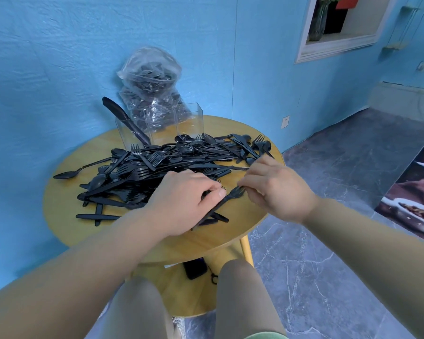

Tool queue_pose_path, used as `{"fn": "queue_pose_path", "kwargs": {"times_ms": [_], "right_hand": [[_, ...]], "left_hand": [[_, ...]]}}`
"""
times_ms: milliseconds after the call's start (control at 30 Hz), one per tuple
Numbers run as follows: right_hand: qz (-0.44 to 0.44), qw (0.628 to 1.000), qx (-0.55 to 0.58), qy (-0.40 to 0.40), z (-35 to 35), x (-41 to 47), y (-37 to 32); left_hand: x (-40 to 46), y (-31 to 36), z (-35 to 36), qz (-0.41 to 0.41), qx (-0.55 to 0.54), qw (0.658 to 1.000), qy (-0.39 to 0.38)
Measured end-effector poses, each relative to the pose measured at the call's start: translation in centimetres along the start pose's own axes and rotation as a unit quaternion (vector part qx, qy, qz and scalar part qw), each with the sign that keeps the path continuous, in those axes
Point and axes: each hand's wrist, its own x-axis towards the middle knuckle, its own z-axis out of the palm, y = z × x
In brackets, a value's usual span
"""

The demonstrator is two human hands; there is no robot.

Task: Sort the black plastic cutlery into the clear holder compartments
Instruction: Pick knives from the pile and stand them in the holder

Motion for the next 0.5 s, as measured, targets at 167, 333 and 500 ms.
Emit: {"fn": "queue_pose_path", "kwargs": {"times_ms": [167, 333, 500], "right_hand": [[-0.036, 0.998, -0.031, 0.049, 1.1, 4.2, 0.5], [0.161, 0.984, 0.069, -0.029, 2.9, 7.7, 1.0], [0.240, 0.940, 0.061, -0.235, 5.2, 10.3, 1.4]], "left_hand": [[0.8, -1.5, -1.1, -0.050, -0.062, 0.996, -0.032], [1.0, -4.5, -2.0, -0.103, 0.029, 0.992, 0.061], [0.7, -7.2, -2.0, -0.136, 0.043, 0.987, 0.079]]}}
